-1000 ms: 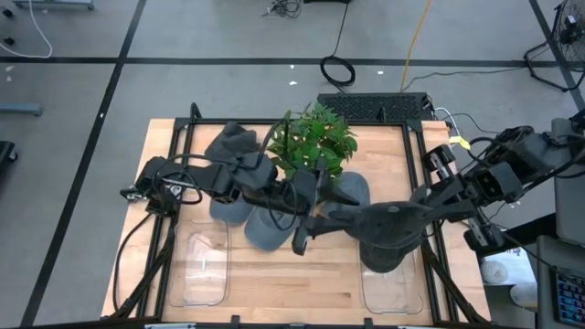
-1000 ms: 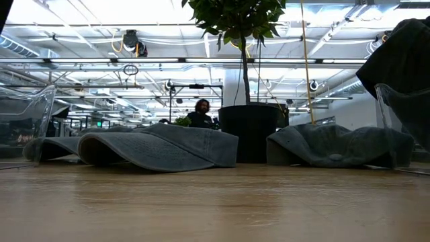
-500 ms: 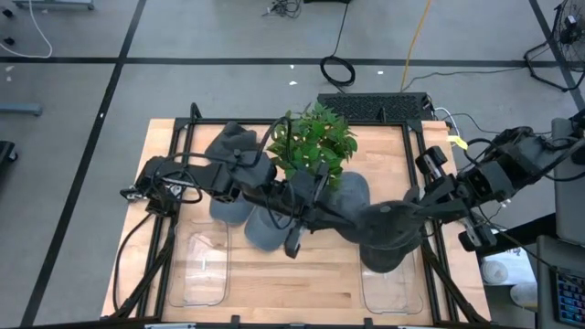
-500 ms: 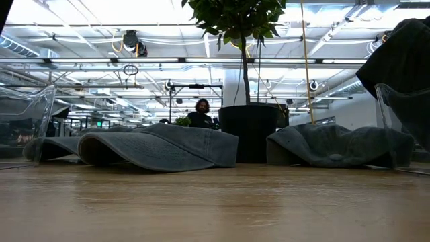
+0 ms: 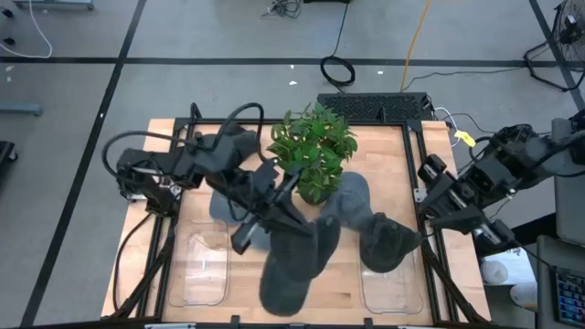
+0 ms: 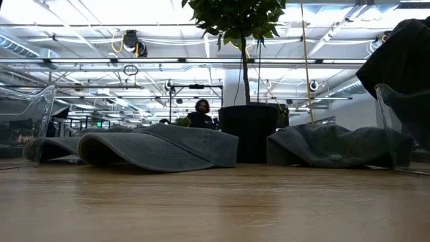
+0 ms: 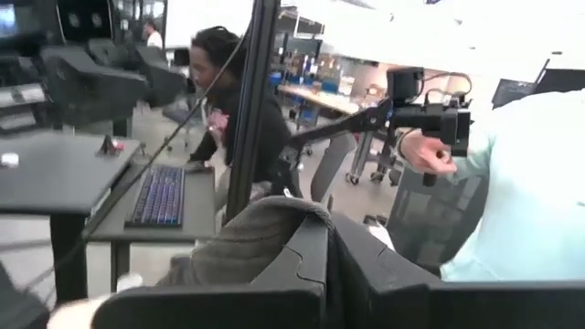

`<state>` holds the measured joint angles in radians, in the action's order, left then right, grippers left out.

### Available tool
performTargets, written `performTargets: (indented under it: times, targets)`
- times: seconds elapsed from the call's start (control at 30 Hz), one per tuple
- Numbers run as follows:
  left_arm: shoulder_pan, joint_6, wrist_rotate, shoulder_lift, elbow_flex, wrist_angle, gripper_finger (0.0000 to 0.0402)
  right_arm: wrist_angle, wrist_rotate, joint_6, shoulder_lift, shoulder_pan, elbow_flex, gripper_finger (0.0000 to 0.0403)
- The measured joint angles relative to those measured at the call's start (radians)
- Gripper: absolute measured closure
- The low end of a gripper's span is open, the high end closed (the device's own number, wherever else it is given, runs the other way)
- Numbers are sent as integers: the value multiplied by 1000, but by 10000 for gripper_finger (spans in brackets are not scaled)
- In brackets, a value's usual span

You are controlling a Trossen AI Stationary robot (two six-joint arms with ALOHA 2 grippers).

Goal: Pick & Place hat
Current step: Put the right black cap into the right transparent bin

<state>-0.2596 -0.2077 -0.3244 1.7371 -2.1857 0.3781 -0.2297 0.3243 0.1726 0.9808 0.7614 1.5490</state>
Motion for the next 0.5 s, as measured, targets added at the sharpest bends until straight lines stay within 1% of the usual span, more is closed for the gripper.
performTargets:
  times: [0.13, 0.2, 0.27, 0.37, 0.5]
  targets:
    - [0, -44, 0, -16, 0, 39, 400, -26, 112, -53, 7, 0, 0, 202]
    - [-1, -68, -5, -18, 0, 54, 401, -37, 186, -81, 17, 0, 0, 184]
    - [-1, -86, -19, -18, 0, 61, 401, -52, 227, -78, 29, -1, 0, 170]
    - [-1, -88, -23, -18, 0, 67, 401, -62, 228, -42, 48, -25, 0, 157]
    - [2, -100, -46, -18, 0, 78, 401, -60, 216, -9, 76, -74, 0, 152]
